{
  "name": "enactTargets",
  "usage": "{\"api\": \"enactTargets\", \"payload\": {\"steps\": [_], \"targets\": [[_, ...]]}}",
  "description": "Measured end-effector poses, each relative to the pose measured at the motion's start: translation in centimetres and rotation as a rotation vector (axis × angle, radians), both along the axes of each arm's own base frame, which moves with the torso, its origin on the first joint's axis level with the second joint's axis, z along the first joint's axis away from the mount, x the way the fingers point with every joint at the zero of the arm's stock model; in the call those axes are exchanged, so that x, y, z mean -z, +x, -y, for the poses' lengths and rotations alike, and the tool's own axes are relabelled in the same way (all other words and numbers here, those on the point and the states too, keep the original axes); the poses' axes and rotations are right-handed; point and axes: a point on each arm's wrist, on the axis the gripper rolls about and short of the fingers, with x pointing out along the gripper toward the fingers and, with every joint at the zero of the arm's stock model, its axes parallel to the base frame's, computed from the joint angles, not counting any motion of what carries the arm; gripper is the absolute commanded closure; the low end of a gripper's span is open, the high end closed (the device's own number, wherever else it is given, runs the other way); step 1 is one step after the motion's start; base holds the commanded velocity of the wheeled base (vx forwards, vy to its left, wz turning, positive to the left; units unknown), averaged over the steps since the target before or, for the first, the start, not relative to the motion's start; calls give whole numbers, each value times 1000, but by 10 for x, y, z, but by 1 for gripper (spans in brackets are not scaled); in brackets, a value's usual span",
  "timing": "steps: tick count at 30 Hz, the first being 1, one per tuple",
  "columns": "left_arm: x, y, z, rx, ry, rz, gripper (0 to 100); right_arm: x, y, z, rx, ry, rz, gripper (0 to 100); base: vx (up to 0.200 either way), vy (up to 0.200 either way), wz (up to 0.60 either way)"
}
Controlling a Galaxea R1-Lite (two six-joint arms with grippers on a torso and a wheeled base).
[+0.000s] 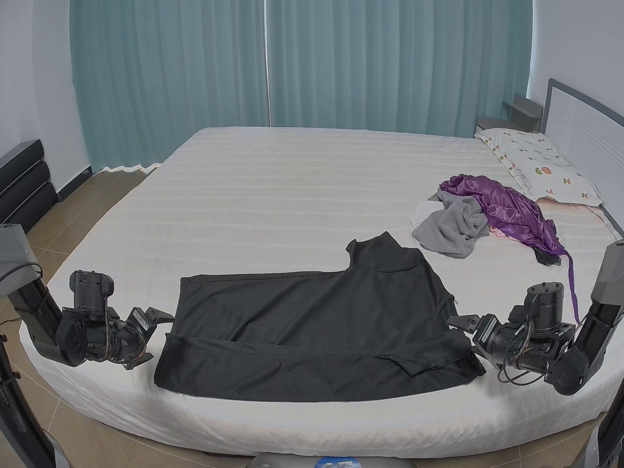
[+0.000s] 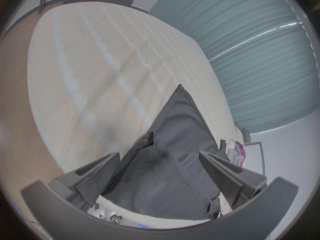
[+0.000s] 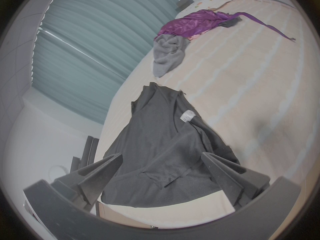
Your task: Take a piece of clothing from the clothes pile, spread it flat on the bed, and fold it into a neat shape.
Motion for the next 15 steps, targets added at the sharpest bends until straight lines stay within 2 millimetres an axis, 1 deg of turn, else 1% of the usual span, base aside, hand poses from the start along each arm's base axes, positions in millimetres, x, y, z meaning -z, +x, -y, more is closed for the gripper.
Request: {"api": "enactTargets", "payload": {"steps": [4,8,15], "targets": [[-1,-5,0,11,-16,3,0,9,-1,-5,50,11,-48,0,0,0,0],[-1,-8,0,13,-17,16,0,16,-1,-7,58,9,-75,0,0,0,0],[0,-11,1,15,-17,17,0,20,-2,-8,58,3,-93,0,0,0,0]]}}
